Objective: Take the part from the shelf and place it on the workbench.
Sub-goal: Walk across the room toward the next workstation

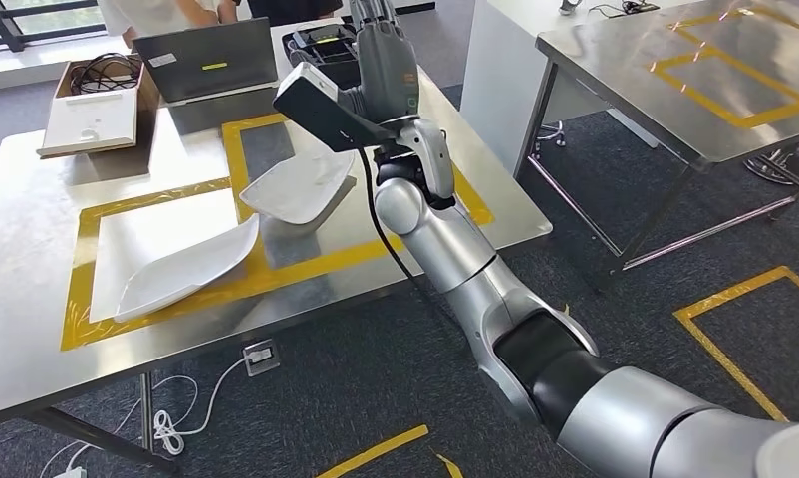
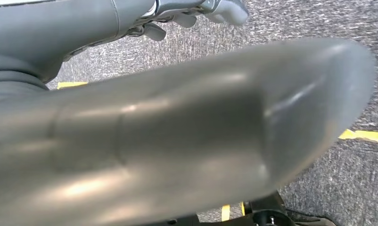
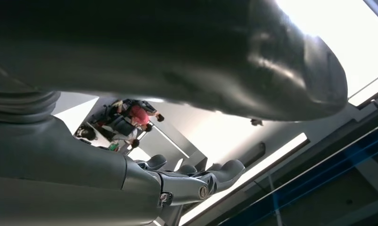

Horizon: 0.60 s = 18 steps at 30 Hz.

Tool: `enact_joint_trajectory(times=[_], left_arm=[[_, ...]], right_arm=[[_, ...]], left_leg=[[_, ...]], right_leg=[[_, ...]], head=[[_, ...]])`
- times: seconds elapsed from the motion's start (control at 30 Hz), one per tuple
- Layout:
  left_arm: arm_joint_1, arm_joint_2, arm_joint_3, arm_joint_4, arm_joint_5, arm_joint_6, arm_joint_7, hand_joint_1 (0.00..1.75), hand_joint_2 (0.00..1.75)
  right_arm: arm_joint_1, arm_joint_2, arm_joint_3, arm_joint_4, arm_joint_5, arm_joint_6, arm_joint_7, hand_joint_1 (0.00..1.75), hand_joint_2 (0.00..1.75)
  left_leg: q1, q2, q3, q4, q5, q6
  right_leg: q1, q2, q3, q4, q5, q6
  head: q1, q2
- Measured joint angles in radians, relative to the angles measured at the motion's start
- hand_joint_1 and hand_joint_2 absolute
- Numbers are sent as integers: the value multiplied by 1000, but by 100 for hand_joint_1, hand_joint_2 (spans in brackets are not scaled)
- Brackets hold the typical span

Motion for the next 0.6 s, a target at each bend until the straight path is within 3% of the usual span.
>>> enact_joint_trajectory(times=[0.07, 0.13, 0.17, 0.2, 0.23, 0.33, 0.37, 0.43, 0.5, 0.53, 0.6], left_arm=[[0, -3, 3, 0, 0, 0, 0, 0, 0], [1, -4, 10, 0, 0, 0, 1, 0, 0], [3, -5, 13, 0, 0, 0, 1, 0, 0], [4, -6, 14, 0, 0, 0, 2, 0, 0], [6, -7, 15, 0, 0, 0, 2, 0, 0], [10, -12, 17, 0, -4, 0, 7, 0, 0], [10, -14, 17, 0, -5, 0, 10, 0, 0], [11, -17, 18, 0, -7, 1, 17, 0, 0], [15, -17, 21, 0, -7, 2, 21, 0, 0], [16, -17, 22, 0, -7, 2, 21, 0, 0], [17, -17, 24, 0, -7, 2, 21, 0, 0]], right_arm=[[1, 2, -2, 0, 22, 3, 11, 0, 0], [7, 2, -7, 0, 44, 0, 21, 0, 0], [16, 1, -13, -2, 52, -3, 24, 0, 0], [28, -2, -20, -4, 58, -5, 25, 0, 0], [40, -4, -28, -9, 61, -7, 25, 0, 0], [64, -13, -51, -32, 68, -13, 24, 0, 0], [74, -20, -61, -44, 70, -16, 24, 0, 0], [104, -39, -87, -68, 73, -22, 24, 0, 0], [139, -63, -119, -89, 71, -31, 22, 0, 0], [156, -75, -136, -98, 69, -35, 20, 0, 0], [189, -95, -165, -114, 63, -42, 16, 0, 0]], left_leg=[[1, 3, -15, -4, 21, 18], [-3, 4, -37, -3, 39, 27], [-5, 5, -49, -2, 47, 29], [-8, 4, -60, 0, 55, 31], [-11, 4, -71, 3, 61, 32], [-18, 4, -92, 9, 77, 29], [-19, 4, -95, 9, 82, 25], [-17, 3, -98, 6, 94, 14], [-16, 2, -103, 6, 96, 3], [-16, 2, -110, 20, 78, -2], [-12, 2, -140, 107, -2, -13]], right_leg=[[0, 0, -26, 64, -64, 5], [4, 1, -66, 194, -155, 5], [7, 1, -77, 248, -180, 4], [10, 1, -74, 274, -185, 1], [13, 1, -51, 262, -173, -4], [30, -2, 83, 75, -124, -32], [35, -3, 112, 27, -120, -39], [42, -7, 124, -3, -114, -46], [38, -8, 122, -17, -99, -54], [34, -10, 119, -24, -88, -60], [27, -12, 103, -33, -67, -66]], head=[[2, 0], [3, 0], [3, 0], [3, 0], [3, 0], [6, 0], [7, 0], [10, 0], [12, 0], [11, 0], [9, 0]])
